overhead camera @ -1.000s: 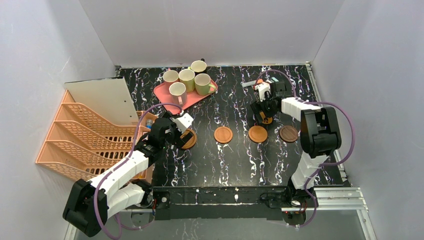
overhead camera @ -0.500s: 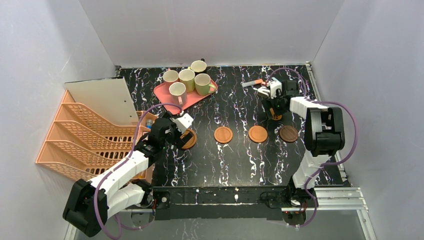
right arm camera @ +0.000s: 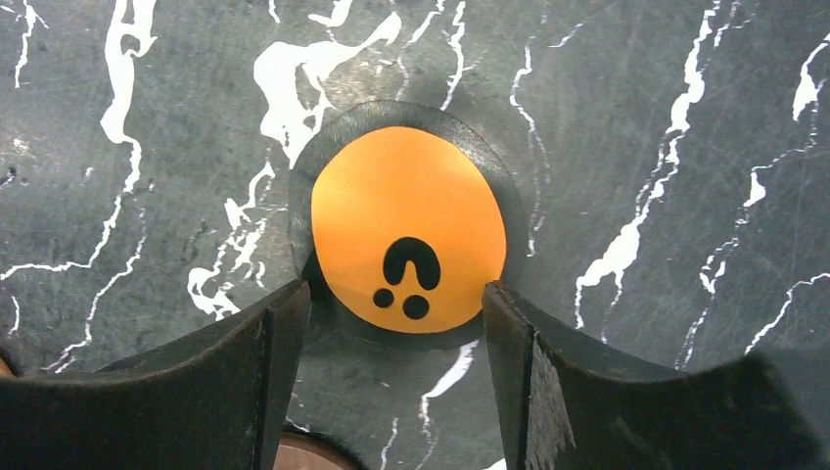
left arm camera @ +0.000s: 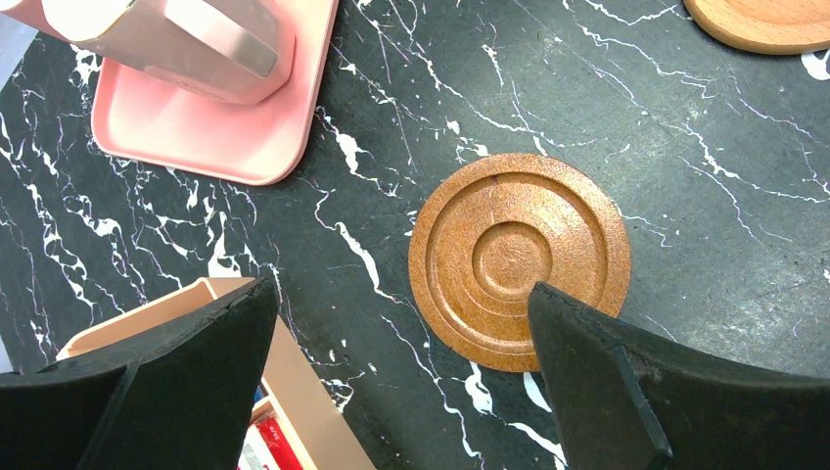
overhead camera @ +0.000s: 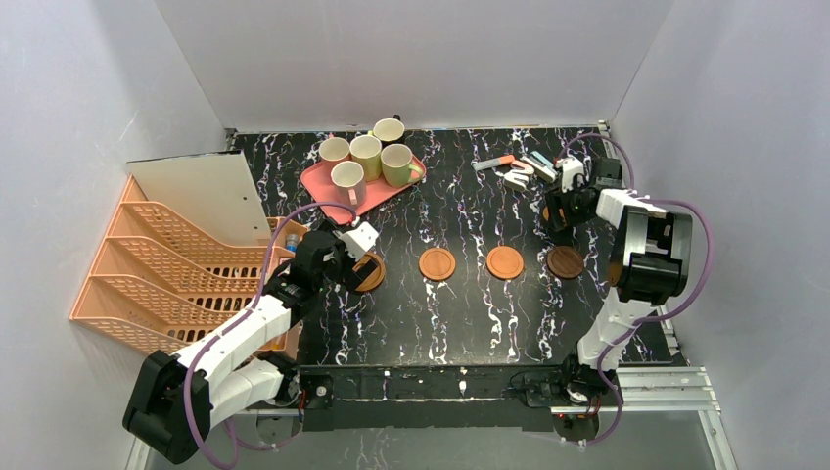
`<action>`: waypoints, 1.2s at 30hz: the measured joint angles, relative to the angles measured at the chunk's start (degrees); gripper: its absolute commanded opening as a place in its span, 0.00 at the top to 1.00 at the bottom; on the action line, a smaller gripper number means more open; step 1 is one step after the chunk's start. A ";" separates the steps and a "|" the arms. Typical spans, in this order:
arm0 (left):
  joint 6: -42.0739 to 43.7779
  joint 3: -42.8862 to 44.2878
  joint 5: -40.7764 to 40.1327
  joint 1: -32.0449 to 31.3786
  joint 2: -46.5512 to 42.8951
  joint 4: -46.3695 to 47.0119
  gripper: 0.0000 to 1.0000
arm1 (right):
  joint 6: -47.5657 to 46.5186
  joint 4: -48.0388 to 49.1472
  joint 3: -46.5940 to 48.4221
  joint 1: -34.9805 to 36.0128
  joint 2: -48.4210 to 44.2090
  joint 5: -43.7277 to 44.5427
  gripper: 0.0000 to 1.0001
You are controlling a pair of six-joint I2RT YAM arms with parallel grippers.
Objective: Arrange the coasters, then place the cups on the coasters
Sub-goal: Move the coaster to the center of the board.
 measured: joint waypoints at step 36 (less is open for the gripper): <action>0.13 0.00 -0.02 0.00 0.04 -0.02 0.02 | 5.29 -1.09 10.10 -0.04 7.28 -4.70 0.11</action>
